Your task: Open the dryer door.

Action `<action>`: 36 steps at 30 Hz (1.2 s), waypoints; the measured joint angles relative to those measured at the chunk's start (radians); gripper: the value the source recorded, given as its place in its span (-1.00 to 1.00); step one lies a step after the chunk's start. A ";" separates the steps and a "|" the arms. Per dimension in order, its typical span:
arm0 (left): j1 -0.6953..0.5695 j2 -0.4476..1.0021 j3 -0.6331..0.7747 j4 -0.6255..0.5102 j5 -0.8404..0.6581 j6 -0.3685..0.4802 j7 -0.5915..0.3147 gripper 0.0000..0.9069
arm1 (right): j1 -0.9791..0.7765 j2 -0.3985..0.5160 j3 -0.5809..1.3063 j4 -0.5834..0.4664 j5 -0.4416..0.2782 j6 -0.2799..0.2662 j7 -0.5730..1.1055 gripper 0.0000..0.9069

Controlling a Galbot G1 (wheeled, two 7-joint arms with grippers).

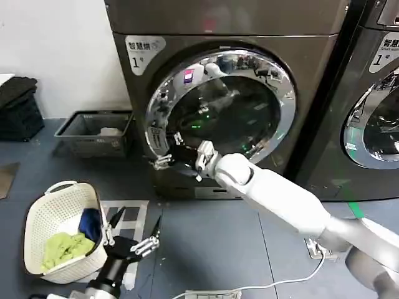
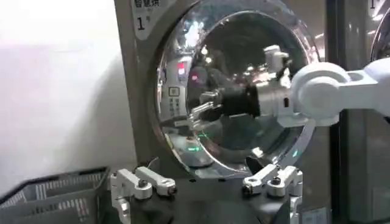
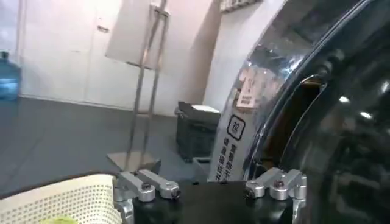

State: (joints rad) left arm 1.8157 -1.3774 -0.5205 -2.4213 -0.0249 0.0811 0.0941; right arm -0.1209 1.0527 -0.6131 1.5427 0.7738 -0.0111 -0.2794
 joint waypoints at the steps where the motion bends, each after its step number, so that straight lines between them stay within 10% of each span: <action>1: -0.002 0.002 -0.001 0.000 -0.002 0.003 0.000 1.00 | -0.002 -0.011 -0.002 0.014 0.001 0.002 -0.008 1.00; 36: -0.136 0.189 -0.426 0.093 -0.465 0.108 0.140 1.00 | -0.083 -0.315 -0.006 0.346 0.033 0.139 -0.191 1.00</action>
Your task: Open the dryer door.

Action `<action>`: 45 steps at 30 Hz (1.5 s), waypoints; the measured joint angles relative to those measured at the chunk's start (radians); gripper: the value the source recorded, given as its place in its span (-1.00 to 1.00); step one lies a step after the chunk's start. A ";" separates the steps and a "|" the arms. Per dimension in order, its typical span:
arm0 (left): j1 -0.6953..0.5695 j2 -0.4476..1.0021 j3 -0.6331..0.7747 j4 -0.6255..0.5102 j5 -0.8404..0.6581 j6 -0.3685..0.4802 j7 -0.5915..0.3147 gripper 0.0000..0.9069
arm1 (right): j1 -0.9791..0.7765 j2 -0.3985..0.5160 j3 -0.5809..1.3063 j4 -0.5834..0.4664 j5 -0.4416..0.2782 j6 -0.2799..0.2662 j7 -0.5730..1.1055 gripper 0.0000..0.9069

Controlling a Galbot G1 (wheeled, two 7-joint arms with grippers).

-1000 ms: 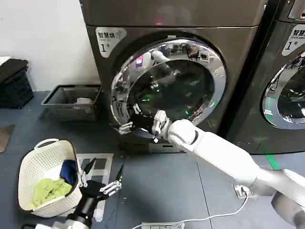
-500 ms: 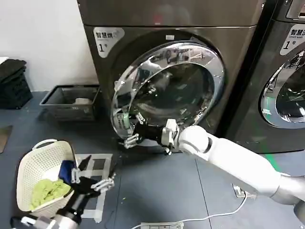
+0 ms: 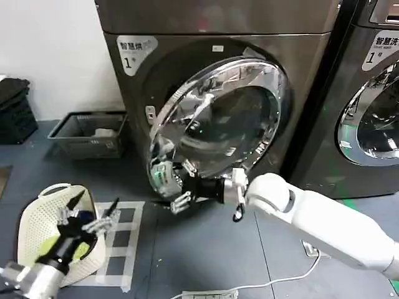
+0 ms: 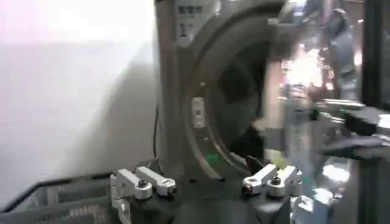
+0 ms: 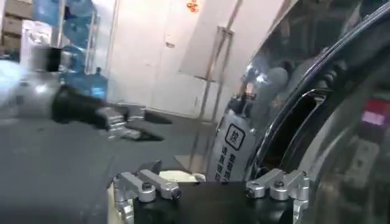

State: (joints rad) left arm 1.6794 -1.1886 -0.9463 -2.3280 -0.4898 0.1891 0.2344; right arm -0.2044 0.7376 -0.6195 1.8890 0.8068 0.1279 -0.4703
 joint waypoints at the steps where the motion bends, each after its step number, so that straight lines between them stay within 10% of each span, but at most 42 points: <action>1: -0.012 0.009 -0.006 0.007 -0.008 0.002 0.004 1.00 | -0.004 -0.007 0.003 0.003 0.000 0.003 -0.007 1.00; 26: -0.344 0.316 0.222 0.186 -0.102 -0.028 0.102 1.00 | -0.298 -0.231 0.298 0.069 0.040 0.128 -0.385 1.00; 45: -0.670 0.446 0.603 0.299 -0.107 -0.108 0.198 1.00 | -0.833 -0.339 0.849 0.184 0.039 0.147 -0.508 1.00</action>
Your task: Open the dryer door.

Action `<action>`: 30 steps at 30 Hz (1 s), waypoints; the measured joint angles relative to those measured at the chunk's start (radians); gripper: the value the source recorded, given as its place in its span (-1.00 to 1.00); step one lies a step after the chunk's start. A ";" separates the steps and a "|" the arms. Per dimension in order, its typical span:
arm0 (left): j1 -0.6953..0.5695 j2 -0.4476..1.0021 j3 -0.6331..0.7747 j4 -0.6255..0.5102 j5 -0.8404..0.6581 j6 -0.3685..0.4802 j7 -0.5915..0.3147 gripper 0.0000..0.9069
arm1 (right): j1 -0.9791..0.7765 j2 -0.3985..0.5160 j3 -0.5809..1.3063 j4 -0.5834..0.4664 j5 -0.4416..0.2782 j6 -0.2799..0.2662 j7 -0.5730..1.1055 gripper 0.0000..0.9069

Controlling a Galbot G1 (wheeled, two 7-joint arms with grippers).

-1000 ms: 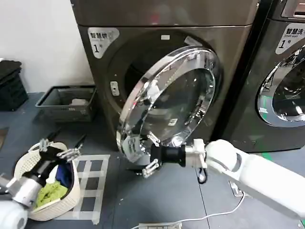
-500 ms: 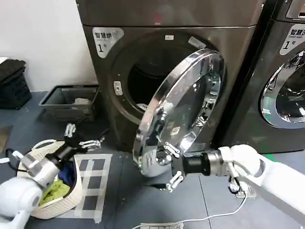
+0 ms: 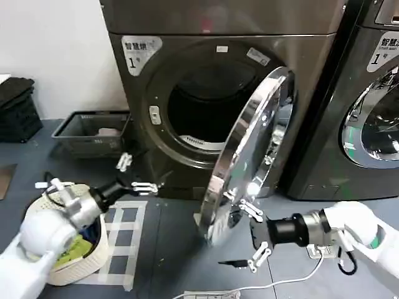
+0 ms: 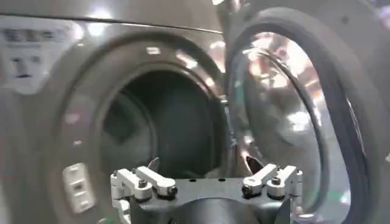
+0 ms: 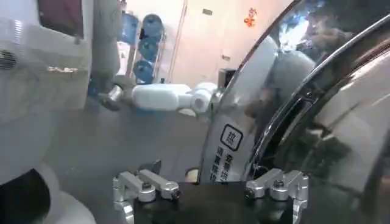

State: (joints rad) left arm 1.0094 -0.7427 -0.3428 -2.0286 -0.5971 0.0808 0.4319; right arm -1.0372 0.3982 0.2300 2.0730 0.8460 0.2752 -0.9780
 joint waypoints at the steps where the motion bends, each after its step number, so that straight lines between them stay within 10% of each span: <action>1: -0.025 -0.003 0.030 0.009 0.004 -0.001 0.003 1.00 | -0.021 -0.002 0.025 0.003 0.002 0.004 0.000 1.00; 17: -0.392 -0.093 0.470 0.124 0.035 -0.010 0.026 1.00 | -0.510 0.091 0.567 -0.016 0.002 0.072 -0.016 1.00; 30: -0.557 -0.204 0.679 0.209 0.063 -0.042 0.036 1.00 | -0.955 0.414 1.091 -0.045 0.015 0.145 -0.047 1.00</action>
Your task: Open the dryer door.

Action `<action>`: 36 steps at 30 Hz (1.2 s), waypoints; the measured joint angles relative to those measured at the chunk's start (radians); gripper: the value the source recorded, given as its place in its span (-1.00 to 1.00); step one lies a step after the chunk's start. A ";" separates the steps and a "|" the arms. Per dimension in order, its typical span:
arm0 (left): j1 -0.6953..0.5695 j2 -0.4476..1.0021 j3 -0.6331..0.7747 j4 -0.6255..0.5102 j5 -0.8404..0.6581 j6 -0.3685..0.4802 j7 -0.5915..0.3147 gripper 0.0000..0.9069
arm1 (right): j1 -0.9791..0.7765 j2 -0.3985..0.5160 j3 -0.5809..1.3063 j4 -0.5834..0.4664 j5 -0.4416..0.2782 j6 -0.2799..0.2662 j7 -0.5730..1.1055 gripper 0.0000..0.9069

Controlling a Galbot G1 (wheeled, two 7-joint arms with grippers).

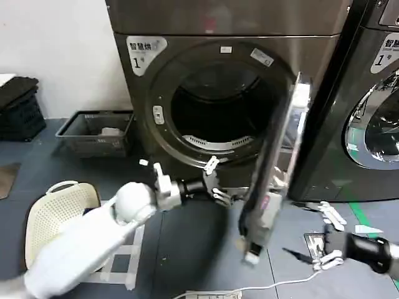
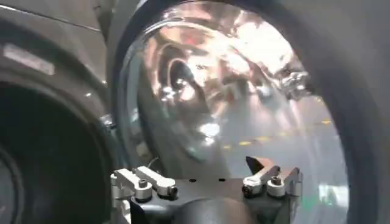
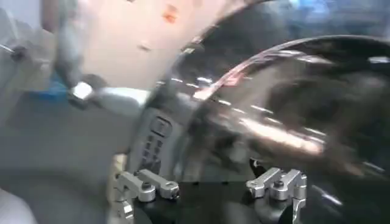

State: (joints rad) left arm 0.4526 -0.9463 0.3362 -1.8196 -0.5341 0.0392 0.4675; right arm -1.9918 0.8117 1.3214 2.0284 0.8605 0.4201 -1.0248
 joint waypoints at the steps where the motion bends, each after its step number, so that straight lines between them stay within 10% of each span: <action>1: -0.007 -0.009 0.009 0.005 0.001 0.000 0.000 1.00 | -0.020 0.030 0.036 -0.007 0.000 0.017 0.017 1.00; 16: -0.083 -0.121 0.111 0.072 0.025 -0.033 -0.005 1.00 | -0.126 0.336 0.403 -0.351 -0.092 0.192 0.291 1.00; 36: -0.240 -0.284 0.239 0.232 0.047 -0.063 -0.038 1.00 | -0.153 0.394 0.616 -0.884 -0.224 0.104 0.651 1.00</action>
State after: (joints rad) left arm 0.2126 -1.2305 0.5755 -1.5875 -0.4871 -0.0236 0.4292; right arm -2.1449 1.2054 1.9374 1.1443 0.6362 0.5241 -0.3735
